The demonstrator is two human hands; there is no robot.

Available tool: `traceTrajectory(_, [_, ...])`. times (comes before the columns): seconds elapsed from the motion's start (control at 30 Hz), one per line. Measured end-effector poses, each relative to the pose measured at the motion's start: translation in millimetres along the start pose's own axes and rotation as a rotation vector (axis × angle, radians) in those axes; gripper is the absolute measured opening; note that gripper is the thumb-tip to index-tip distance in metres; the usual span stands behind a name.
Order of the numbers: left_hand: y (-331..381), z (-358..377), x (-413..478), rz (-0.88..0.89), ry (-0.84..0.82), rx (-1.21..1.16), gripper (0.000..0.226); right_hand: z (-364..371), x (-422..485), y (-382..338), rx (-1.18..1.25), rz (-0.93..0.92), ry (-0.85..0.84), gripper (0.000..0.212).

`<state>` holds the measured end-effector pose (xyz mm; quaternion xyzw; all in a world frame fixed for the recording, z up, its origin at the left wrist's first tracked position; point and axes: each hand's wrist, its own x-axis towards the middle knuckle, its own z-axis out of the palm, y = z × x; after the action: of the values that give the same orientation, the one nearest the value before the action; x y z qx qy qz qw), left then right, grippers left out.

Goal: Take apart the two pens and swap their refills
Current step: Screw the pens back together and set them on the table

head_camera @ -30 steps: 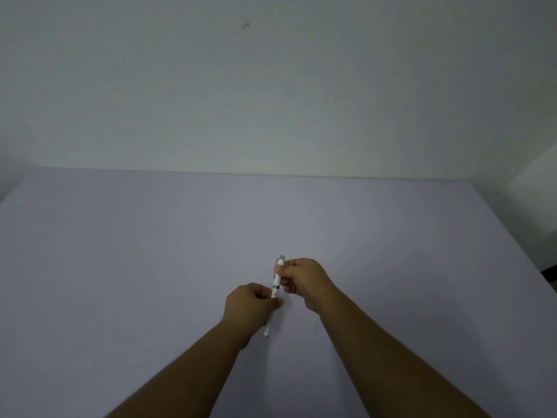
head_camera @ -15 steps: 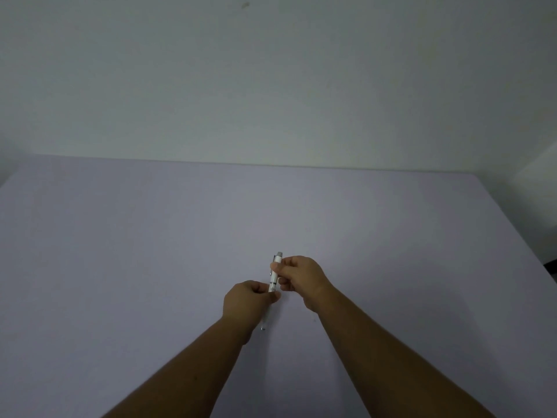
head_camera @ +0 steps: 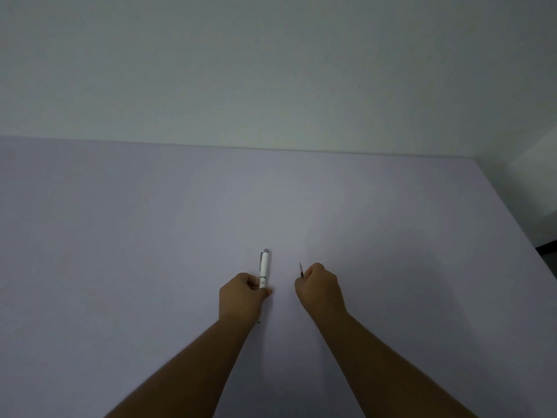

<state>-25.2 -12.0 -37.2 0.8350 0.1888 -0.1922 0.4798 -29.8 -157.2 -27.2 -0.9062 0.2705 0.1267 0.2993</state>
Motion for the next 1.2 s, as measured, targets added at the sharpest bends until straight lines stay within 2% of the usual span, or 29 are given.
traceTrajectory(0.5, [-4,10,2,-0.016,0.019,0.048,0.018,24,-10,-12,0.034,-0.063,-0.06,0.018])
traceTrajectory(1.2, [-5,13,6,-0.015,0.016,0.163,0.02,32,-10,-9,0.024,-0.11,-0.047,0.019])
